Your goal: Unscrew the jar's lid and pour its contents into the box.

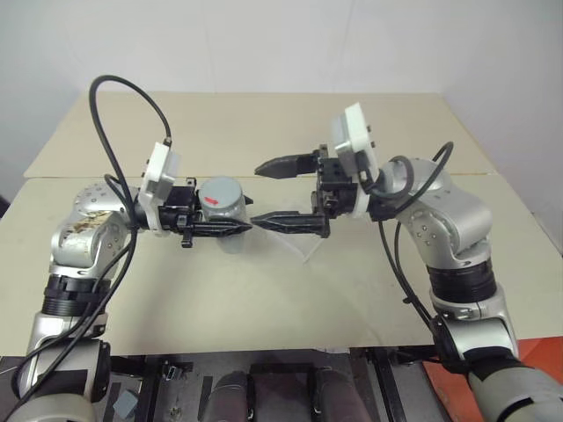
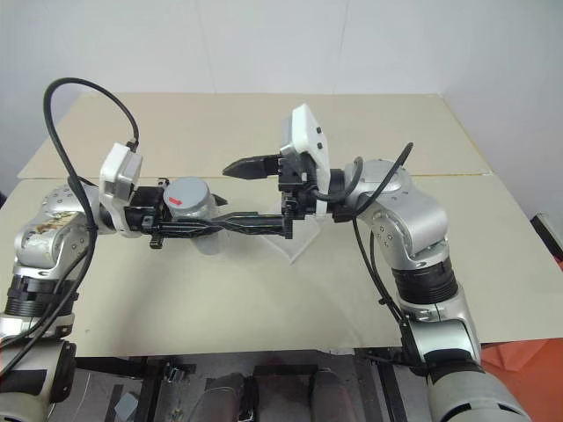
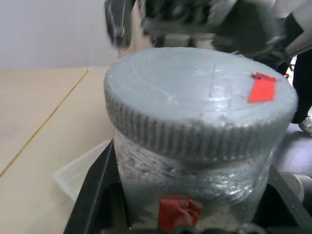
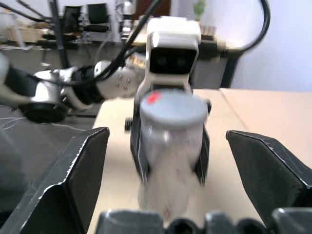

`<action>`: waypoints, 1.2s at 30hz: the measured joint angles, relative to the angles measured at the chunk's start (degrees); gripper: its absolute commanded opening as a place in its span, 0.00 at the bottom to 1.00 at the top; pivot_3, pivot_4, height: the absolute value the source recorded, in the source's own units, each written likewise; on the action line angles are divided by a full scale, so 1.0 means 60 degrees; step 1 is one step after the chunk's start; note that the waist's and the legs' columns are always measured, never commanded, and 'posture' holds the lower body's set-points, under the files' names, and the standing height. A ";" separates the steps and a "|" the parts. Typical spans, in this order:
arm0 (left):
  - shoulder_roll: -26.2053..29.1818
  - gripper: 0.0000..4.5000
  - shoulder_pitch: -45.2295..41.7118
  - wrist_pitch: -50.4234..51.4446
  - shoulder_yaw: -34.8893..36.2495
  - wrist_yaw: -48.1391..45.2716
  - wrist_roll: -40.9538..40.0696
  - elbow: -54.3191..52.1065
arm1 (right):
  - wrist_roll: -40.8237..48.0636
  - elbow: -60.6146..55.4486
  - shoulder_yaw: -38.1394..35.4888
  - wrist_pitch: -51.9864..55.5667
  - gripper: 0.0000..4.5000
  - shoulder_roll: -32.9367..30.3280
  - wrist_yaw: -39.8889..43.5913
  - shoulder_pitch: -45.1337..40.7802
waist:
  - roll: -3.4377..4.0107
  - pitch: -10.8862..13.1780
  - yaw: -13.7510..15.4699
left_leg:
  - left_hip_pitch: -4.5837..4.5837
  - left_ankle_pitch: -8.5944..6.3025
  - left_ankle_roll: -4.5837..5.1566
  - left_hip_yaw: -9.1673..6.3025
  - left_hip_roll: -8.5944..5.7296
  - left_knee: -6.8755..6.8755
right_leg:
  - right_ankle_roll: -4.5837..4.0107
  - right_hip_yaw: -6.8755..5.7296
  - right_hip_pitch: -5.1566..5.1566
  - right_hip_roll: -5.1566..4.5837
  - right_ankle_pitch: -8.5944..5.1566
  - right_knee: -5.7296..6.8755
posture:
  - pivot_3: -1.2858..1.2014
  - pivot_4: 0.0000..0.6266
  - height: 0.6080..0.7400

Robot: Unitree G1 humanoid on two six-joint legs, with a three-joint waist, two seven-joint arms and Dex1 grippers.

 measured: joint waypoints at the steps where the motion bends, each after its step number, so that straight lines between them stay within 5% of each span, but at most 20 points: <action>1: -0.0053 0.43 -0.0042 -0.0001 -0.0043 0.0000 0.0042 0.0004 | 0.0000 -0.0087 0.0053 0.0090 0.99 0.0151 -0.0238 -0.0010 | 0.0000 0.0000 0.0005 | 0.0000 0.0000 0.0000 0.0000 -0.0001 0.0000 | 0.0000 0.0000 0.0000 -0.0001 0.0000 -0.0001 | 0.52 0.24 1.00; 20: -0.0191 0.43 -0.0113 0.0062 -0.0063 0.0275 0.0103 -0.0014 | -0.0956 0.0975 0.1062 0.0351 0.99 0.1281 -0.1730 -0.0680 | 0.0000 0.0000 0.0000 | -0.0003 -0.0001 0.0003 -0.0002 -0.0001 -0.0002 | 0.0000 -0.0002 0.0001 0.0000 0.0000 0.0002 | 0.52 0.24 1.00; 36: 0.0166 0.43 -0.0014 0.0118 0.0132 0.0413 0.0103 -0.0016 | -0.0376 0.0994 0.0722 0.0317 0.99 0.0110 -0.1180 -0.0618 | 0.0000 0.0000 0.0000 | -0.0004 -0.0002 0.0004 -0.0002 0.0000 -0.0002 | 0.0000 -0.0002 0.0001 0.0000 0.0000 -0.0002 | 0.52 0.24 1.00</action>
